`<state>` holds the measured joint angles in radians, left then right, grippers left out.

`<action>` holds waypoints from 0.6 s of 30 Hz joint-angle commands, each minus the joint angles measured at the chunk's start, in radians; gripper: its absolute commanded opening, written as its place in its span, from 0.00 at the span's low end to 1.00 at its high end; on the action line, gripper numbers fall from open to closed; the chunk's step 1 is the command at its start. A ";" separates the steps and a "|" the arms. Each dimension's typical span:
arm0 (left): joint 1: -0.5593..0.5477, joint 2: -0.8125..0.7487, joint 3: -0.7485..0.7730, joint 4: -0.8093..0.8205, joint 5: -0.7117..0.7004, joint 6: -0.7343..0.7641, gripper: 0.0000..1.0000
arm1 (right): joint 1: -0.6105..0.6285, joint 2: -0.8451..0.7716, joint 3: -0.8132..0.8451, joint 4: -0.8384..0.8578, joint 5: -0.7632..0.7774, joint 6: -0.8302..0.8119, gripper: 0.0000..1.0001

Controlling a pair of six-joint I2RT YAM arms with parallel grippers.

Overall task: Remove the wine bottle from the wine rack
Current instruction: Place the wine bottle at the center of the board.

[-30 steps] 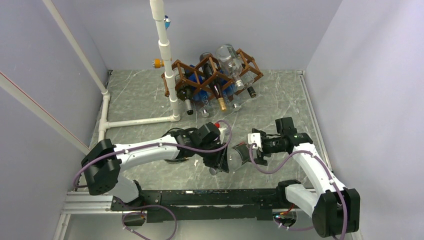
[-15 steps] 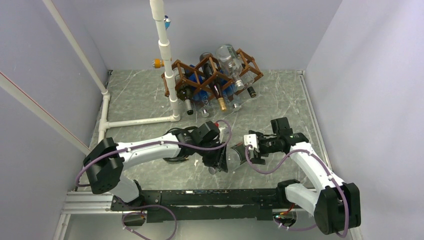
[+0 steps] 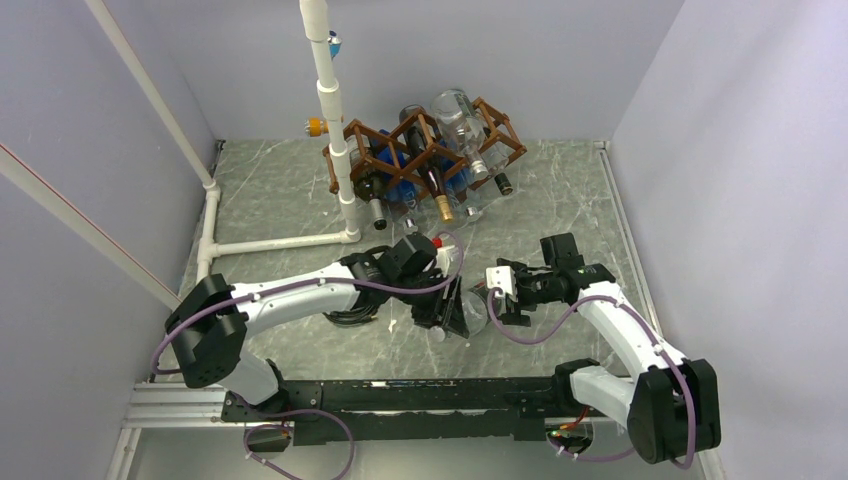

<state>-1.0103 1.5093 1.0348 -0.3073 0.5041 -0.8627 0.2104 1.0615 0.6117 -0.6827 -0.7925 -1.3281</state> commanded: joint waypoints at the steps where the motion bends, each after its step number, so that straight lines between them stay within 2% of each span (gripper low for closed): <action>1: 0.006 -0.036 0.037 0.230 0.100 -0.002 0.58 | 0.015 0.022 -0.006 -0.012 -0.058 0.023 0.83; 7: 0.029 -0.038 0.018 0.299 0.148 -0.010 0.65 | 0.015 0.042 0.003 -0.025 -0.076 0.027 0.84; 18: 0.076 -0.003 0.024 0.414 0.232 -0.025 0.71 | 0.014 0.085 0.021 -0.041 -0.104 0.046 0.85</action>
<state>-0.9520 1.5101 1.0248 -0.1726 0.6582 -0.9138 0.2081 1.1187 0.6235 -0.6582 -0.7937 -1.3125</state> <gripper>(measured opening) 0.703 0.844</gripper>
